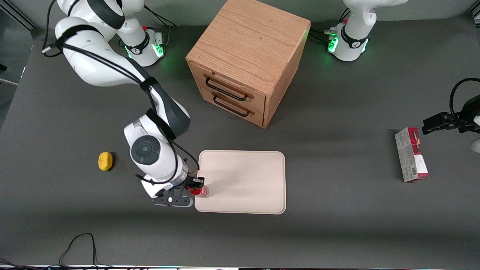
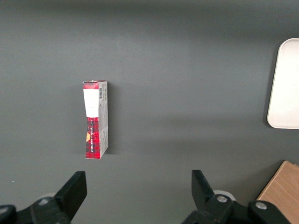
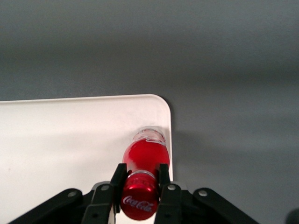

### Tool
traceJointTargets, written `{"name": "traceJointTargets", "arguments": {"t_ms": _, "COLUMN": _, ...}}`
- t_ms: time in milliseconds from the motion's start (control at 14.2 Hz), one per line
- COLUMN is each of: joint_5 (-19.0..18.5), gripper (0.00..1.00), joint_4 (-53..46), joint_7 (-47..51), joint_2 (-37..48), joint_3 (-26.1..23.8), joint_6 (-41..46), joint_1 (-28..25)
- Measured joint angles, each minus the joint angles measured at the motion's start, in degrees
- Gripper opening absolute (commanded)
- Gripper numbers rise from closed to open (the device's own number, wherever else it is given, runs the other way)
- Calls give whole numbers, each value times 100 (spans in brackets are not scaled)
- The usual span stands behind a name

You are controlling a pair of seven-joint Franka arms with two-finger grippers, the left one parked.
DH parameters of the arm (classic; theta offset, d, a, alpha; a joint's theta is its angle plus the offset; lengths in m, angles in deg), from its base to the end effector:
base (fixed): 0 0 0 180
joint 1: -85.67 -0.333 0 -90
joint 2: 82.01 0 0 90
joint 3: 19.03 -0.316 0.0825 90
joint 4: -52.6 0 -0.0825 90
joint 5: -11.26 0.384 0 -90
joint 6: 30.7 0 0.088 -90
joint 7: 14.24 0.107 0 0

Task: Place coke bottle on tray
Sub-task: 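Lower the bottle upright onto the tray edge and open the right gripper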

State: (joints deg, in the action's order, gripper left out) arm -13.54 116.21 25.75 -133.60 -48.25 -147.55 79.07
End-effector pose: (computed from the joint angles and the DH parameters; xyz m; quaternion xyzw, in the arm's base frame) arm 0.7081 0.3198 0.3196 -0.9969 0.0469 -0.0540 0.0325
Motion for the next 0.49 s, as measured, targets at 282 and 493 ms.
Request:
{"name": "traceJointTargets", "arguments": {"t_ms": 282, "joint_5": -105, "gripper": 100, "joint_4": -50, "joint_7": 0, "joint_2": -21, "joint_3": -29, "joint_6": -120, "joint_1": -25}}
{"name": "traceJointTargets", "arguments": {"t_ms": 493, "joint_5": -244, "gripper": 100, "joint_4": -11, "joint_7": -3, "joint_2": -14, "joint_3": -30, "joint_6": -257, "joint_1": -55}}
